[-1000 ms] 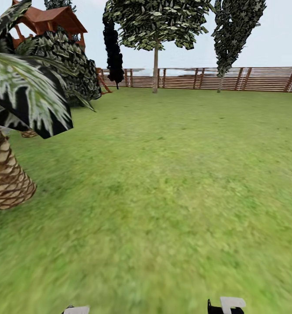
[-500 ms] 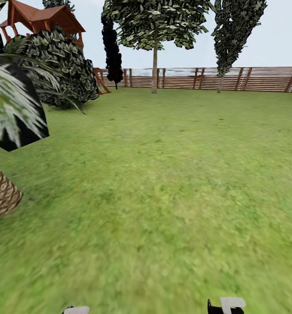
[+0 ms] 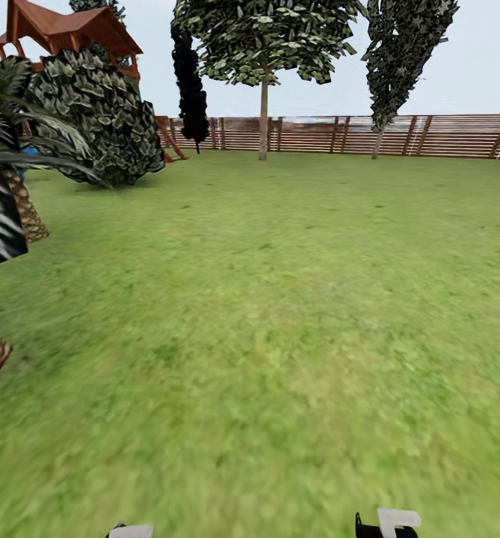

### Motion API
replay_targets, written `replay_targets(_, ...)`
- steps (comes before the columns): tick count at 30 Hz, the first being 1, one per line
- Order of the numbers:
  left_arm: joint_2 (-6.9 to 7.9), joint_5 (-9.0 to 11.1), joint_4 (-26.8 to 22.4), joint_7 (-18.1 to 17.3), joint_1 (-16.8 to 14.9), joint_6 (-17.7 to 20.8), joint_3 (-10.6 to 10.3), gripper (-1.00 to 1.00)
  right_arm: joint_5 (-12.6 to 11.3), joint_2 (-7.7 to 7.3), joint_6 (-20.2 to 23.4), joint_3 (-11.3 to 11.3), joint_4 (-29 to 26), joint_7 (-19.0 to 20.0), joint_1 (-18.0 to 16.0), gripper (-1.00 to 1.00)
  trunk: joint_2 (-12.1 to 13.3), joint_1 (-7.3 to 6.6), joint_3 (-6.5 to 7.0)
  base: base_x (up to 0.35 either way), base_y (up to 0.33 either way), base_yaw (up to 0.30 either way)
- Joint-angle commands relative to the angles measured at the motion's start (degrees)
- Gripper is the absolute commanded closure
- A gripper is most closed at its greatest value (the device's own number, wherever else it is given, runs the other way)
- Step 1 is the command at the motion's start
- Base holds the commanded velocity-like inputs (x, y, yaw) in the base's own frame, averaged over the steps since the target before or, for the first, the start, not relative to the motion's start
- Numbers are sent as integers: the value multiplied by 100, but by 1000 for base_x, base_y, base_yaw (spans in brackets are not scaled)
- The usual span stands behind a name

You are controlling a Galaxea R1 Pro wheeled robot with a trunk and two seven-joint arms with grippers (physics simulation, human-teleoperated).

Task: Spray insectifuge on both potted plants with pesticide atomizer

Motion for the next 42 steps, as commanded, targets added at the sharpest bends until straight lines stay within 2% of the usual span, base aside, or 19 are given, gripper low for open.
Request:
replay_targets(1,1,-20,3,2,-3,-20,26,100,62,1,-14,-49,6,-16,-3,-100,-2,2,-5,317,-173,0)
replay_targets(42,7,-20,10,1,-3,-20,17,100,61,1,-15,-47,6,-15,-3,-100,-2,2,-5,317,-173,0)
